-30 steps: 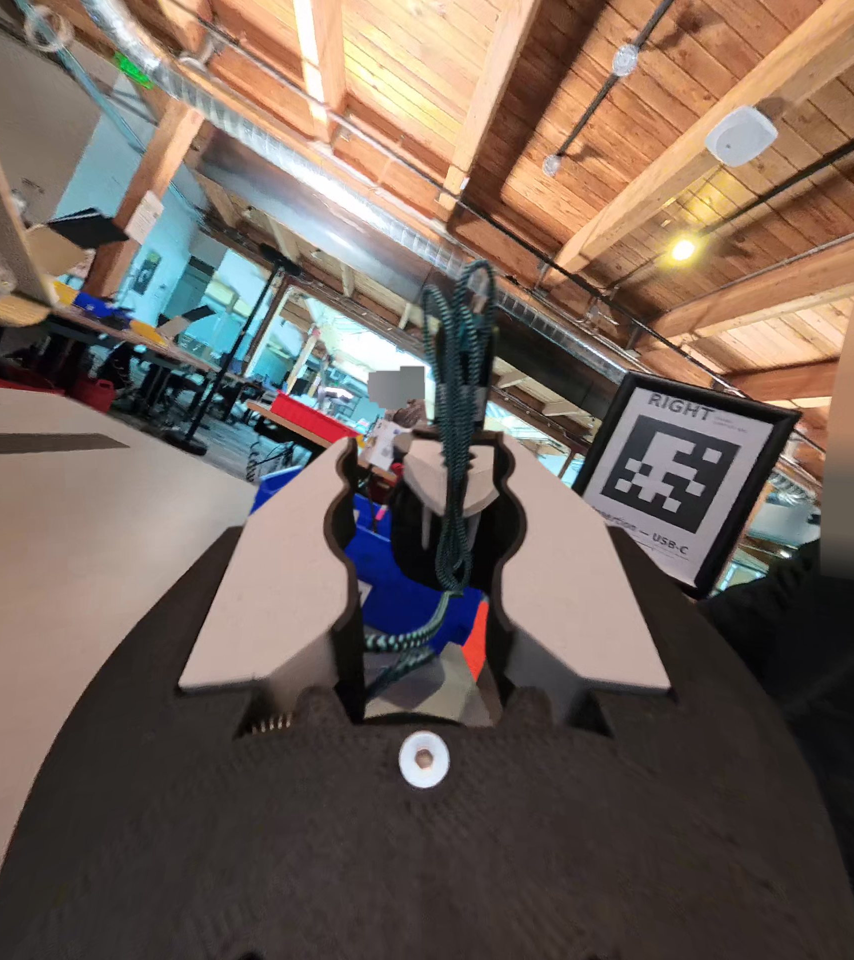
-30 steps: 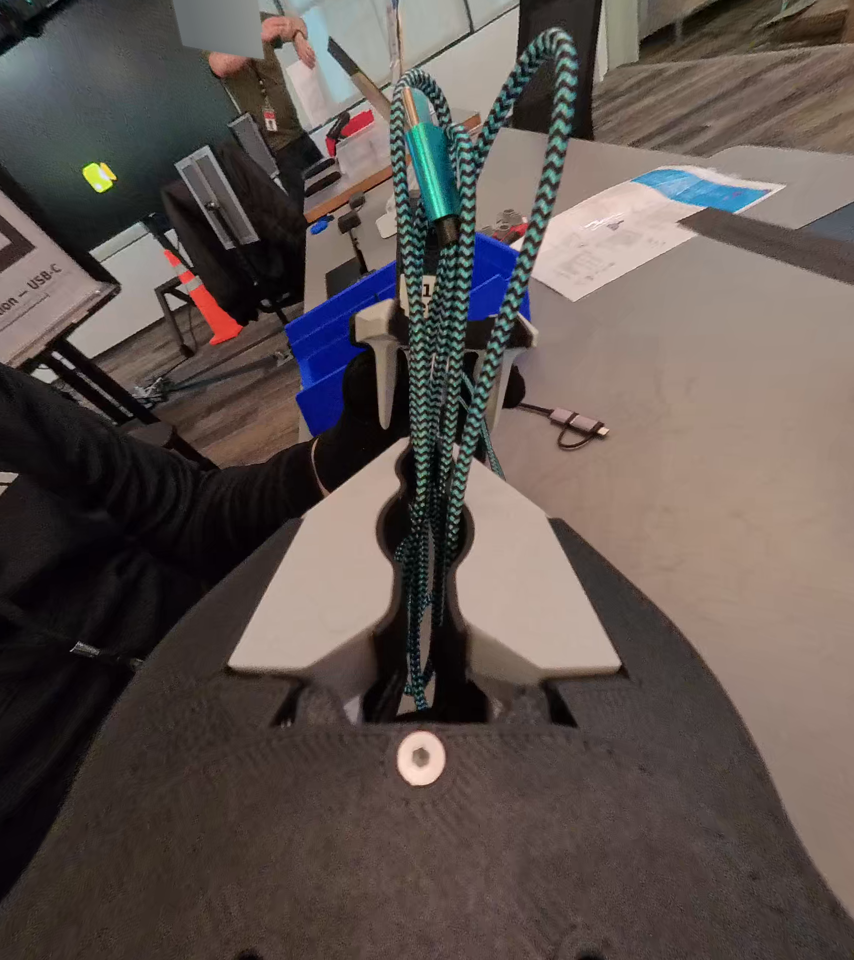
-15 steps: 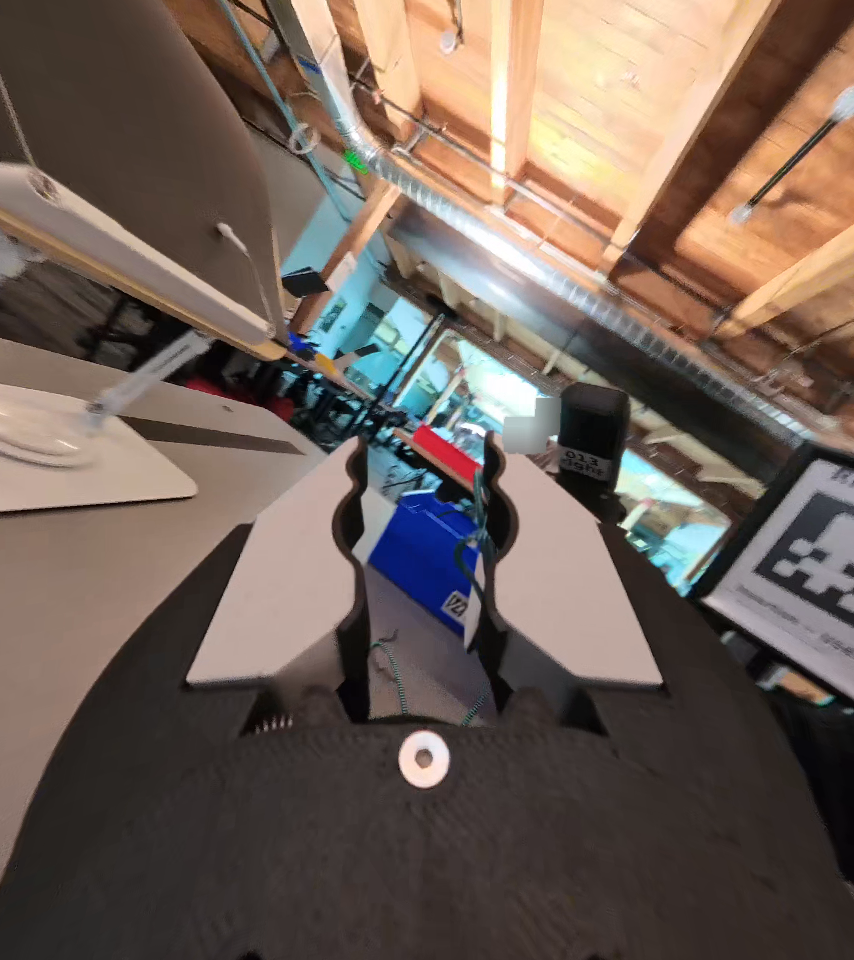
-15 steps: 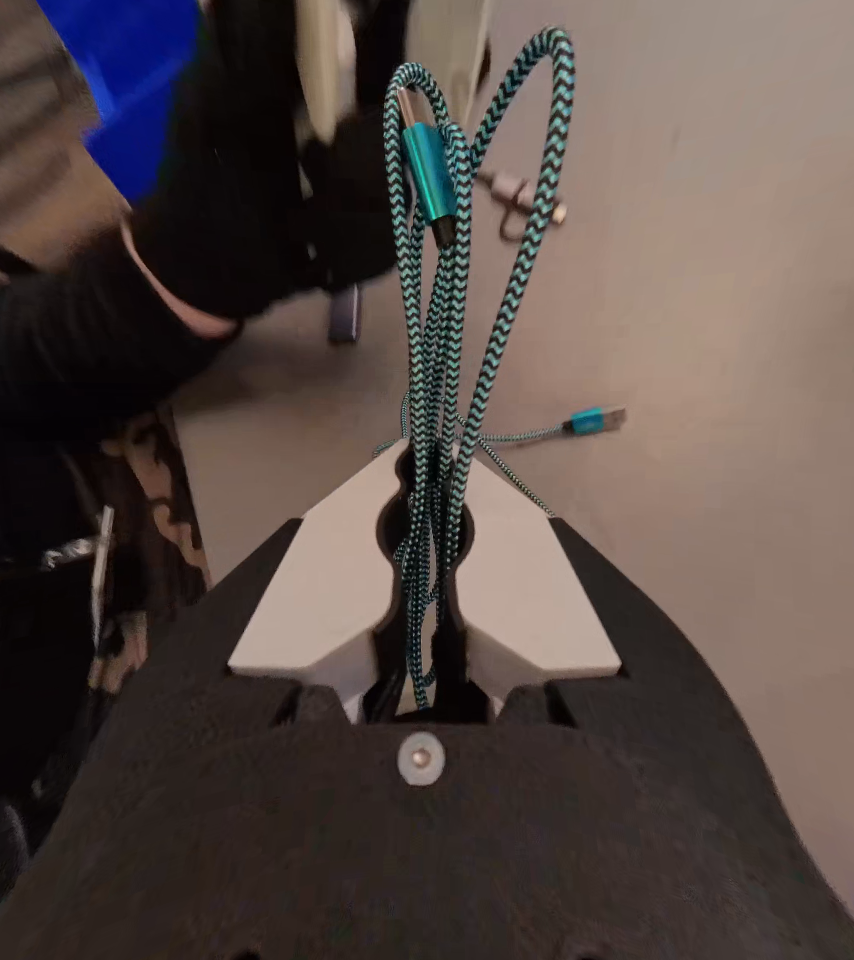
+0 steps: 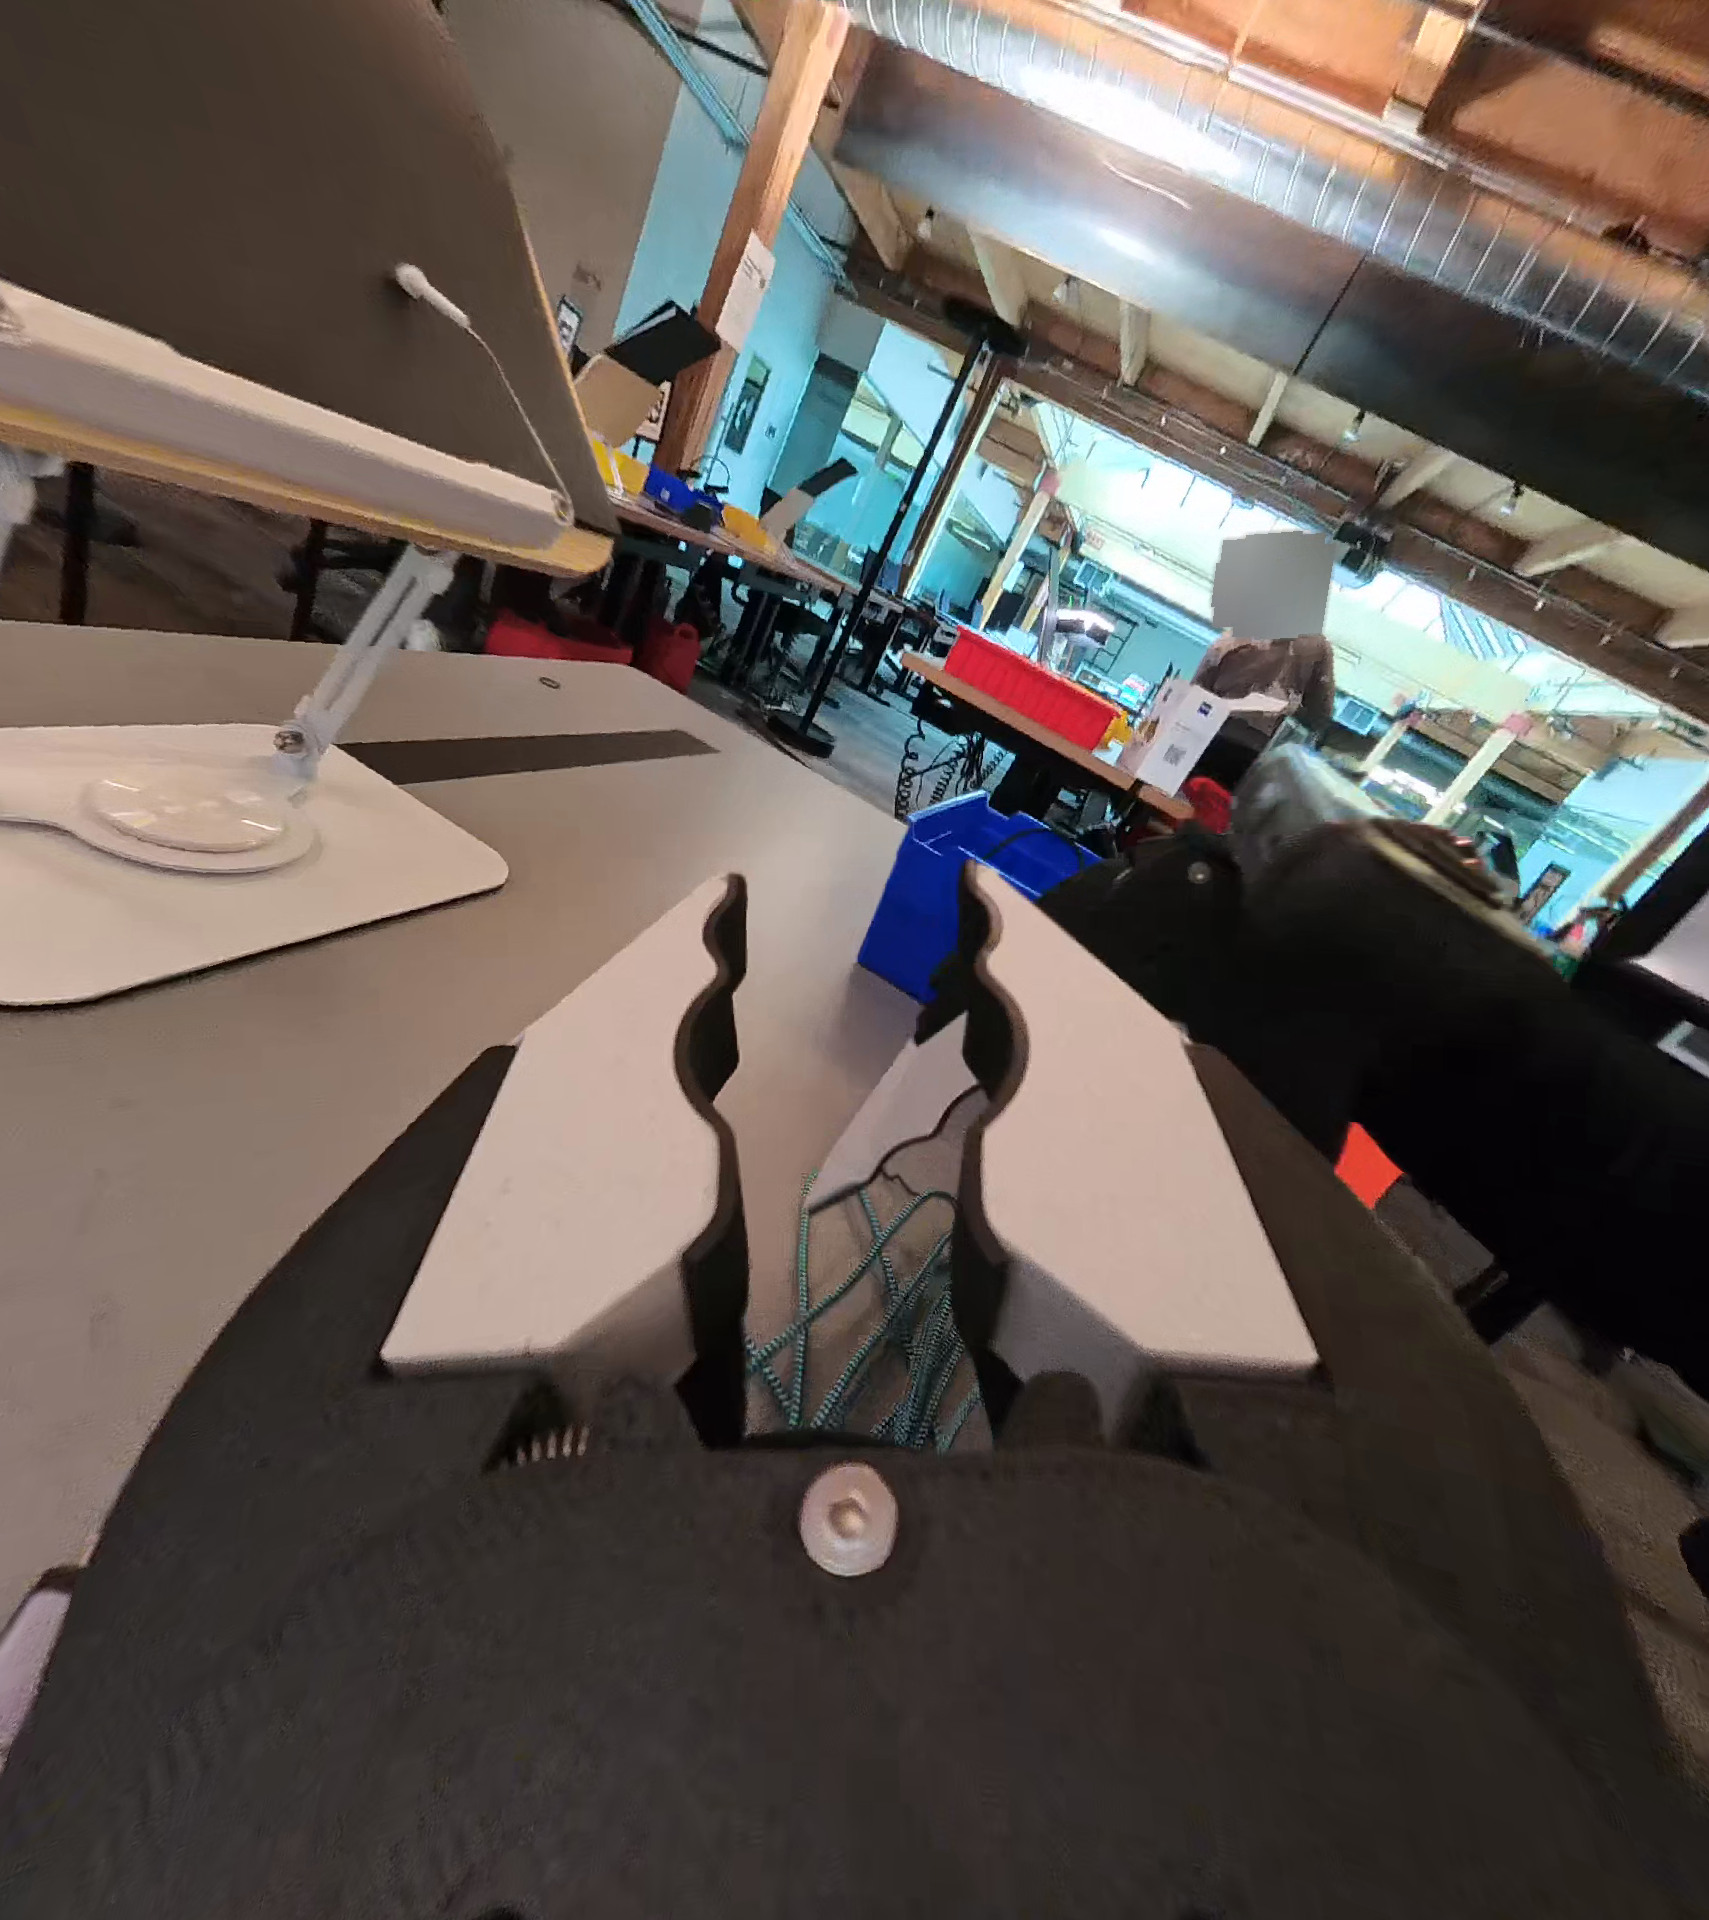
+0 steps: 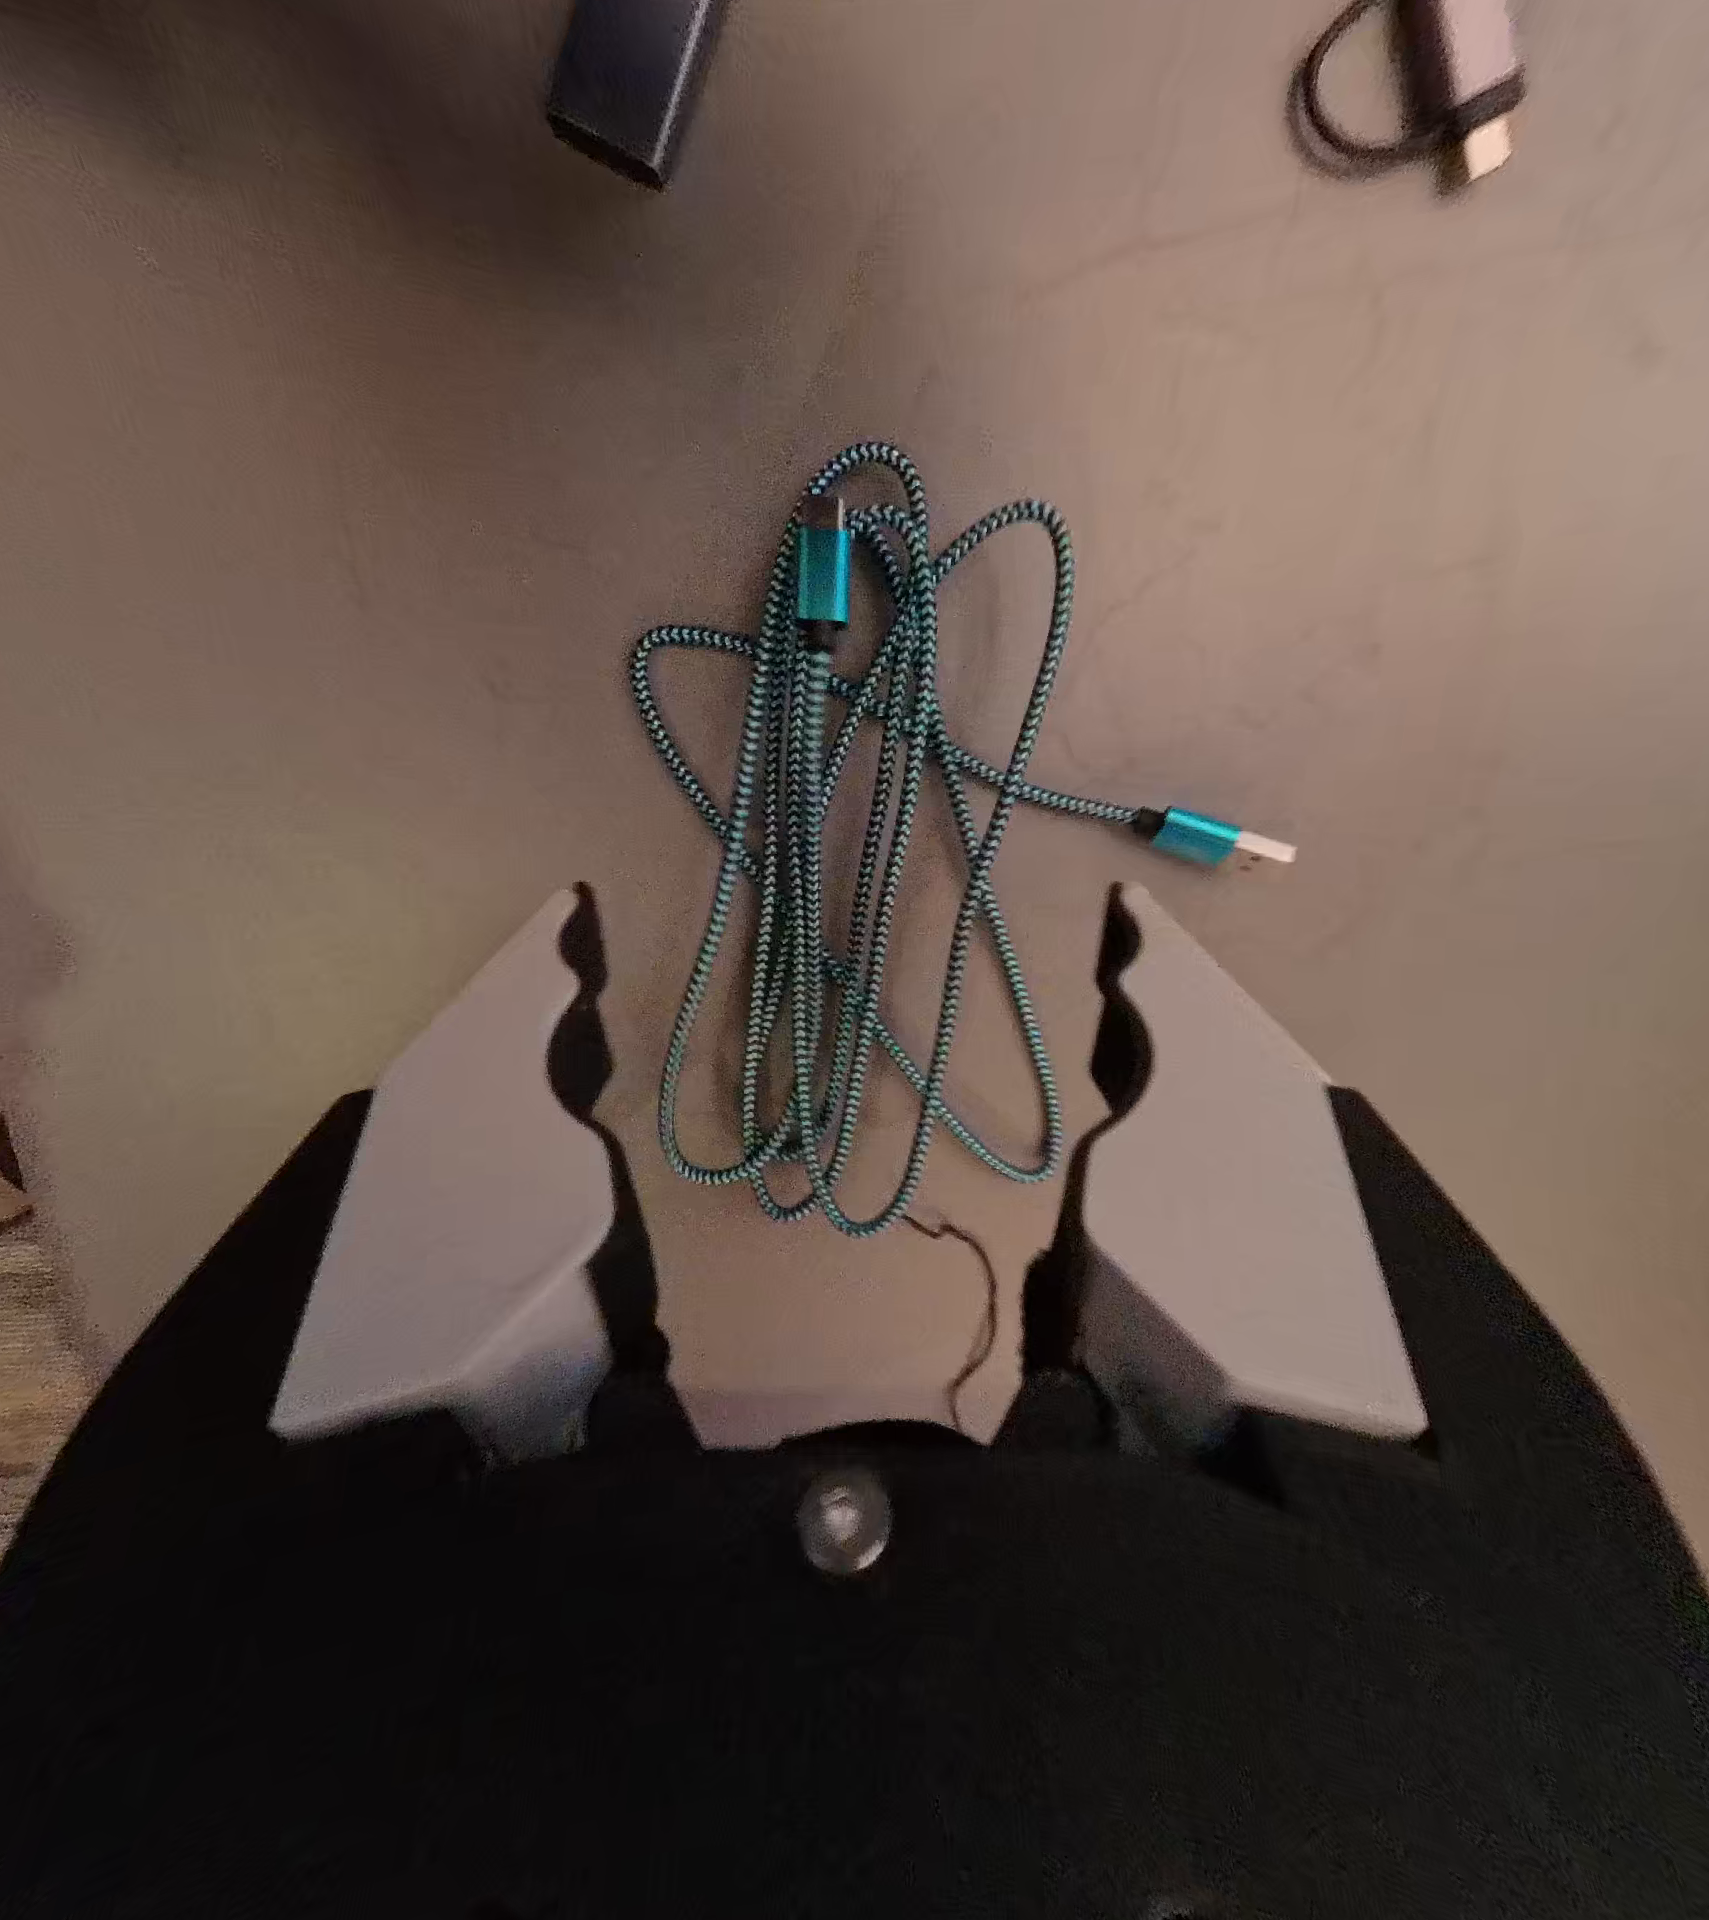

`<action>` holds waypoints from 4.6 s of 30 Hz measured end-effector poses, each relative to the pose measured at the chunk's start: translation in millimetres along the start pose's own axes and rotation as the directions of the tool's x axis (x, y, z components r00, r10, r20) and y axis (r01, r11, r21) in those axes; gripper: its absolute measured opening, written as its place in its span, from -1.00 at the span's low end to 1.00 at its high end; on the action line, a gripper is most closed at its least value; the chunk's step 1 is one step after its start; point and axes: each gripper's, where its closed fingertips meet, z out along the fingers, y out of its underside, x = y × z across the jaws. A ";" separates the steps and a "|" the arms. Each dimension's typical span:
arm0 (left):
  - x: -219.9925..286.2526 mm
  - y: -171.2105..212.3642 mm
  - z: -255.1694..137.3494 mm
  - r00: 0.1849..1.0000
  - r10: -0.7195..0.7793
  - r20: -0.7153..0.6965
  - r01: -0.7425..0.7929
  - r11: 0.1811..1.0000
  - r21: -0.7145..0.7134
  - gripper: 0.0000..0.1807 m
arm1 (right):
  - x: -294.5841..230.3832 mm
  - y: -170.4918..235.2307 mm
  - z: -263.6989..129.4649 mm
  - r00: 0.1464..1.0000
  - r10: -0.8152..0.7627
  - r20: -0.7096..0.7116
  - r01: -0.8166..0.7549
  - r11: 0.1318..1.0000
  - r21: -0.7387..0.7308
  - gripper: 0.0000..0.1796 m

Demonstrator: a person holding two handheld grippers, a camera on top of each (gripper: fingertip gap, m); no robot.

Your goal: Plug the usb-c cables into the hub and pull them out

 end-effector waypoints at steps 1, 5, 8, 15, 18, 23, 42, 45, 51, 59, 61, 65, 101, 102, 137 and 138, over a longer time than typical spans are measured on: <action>-1.9 -1.4 -1.9 1.000 0.000 0.006 0.000 1.000 0.005 -0.57 | 1.6 -2.0 -4.0 0.999 -0.032 -0.011 0.032 0.999 0.000 0.09; -4.6 -3.1 -3.1 1.000 0.000 0.020 -0.001 1.000 0.016 -0.58 | 5.9 -7.4 -2.6 0.971 -0.238 -0.026 0.236 0.970 -0.054 0.29; -3.5 -0.7 -1.2 1.000 0.004 0.018 -0.005 1.000 0.007 -0.58 | 5.4 -6.2 17.7 0.946 -0.320 0.044 0.323 0.941 -0.097 0.38; -4.3 -4.9 -4.4 1.000 -0.012 0.011 0.012 0.999 0.032 -0.57 | 10.6 8.9 44.0 0.947 -0.274 0.166 0.296 0.947 -0.128 0.12; -2.4 -5.3 -3.7 1.000 -0.015 0.002 0.015 0.999 0.034 -0.55 | 10.1 10.1 39.0 0.944 -0.284 0.170 0.307 0.943 -0.126 -0.33; -1.6 -6.4 -4.2 1.000 -0.008 0.003 0.008 0.999 0.037 -0.58 | 9.4 12.8 36.8 0.956 -0.244 0.165 0.266 0.956 -0.121 -0.87; -3.2 -9.7 -5.4 0.995 -0.088 -0.043 0.091 0.993 0.073 -0.31 | 72.2 -35.4 -71.9 0.935 0.344 0.091 -0.320 0.703 0.635 -0.93; 5.5 -0.4 4.3 0.997 -0.057 -0.058 0.059 0.998 0.026 -0.27 | 73.6 -45.2 -84.7 0.927 0.367 0.082 -0.318 0.647 0.693 -0.94; 23.7 -4.3 10.4 0.979 -0.113 -0.167 0.128 0.989 0.079 -0.46 | 54.9 -73.9 -81.5 0.946 0.311 0.088 -0.285 0.674 0.681 -0.94; 23.9 -6.9 4.3 0.965 -0.154 -0.213 0.177 0.980 0.093 -0.92 | 50.0 -93.2 -76.6 0.949 0.306 0.078 -0.279 0.699 0.658 -0.93; 20.2 -7.9 1.5 0.969 -0.151 -0.197 0.172 0.980 0.095 -0.98 | 49.8 -97.2 -76.9 0.944 0.318 0.083 -0.291 0.688 0.665 -0.94; 15.9 -9.6 -1.4 0.974 -0.148 -0.170 0.168 0.980 0.107 -0.99 | 52.2 -99.6 -75.7 0.940 0.335 0.066 -0.290 0.683 0.670 -0.91; 37.5 13.1 12.4 0.978 -0.048 -0.202 0.035 0.997 -0.065 -0.59 | 39.8 -80.2 -51.8 0.920 0.294 0.260 -0.392 0.656 0.645 -0.99; 38.6 14.8 12.6 0.977 -0.051 -0.209 0.035 0.996 -0.080 -0.57 | 40.2 -78.4 -52.7 0.916 0.298 0.268 -0.400 0.649 0.647 -1.00; 24.0 20.6 19.0 0.979 -0.177 -0.099 0.157 0.970 -0.187 0.10 | 68.2 -26.6 -78.1 0.800 0.575 -0.172 -0.322 0.652 0.686 -1.00; 26.8 16.9 23.4 0.982 -0.164 -0.093 0.149 0.977 -0.155 0.10 | 68.1 -30.9 -78.9 0.788 0.580 -0.206 -0.307 0.660 0.686 -1.00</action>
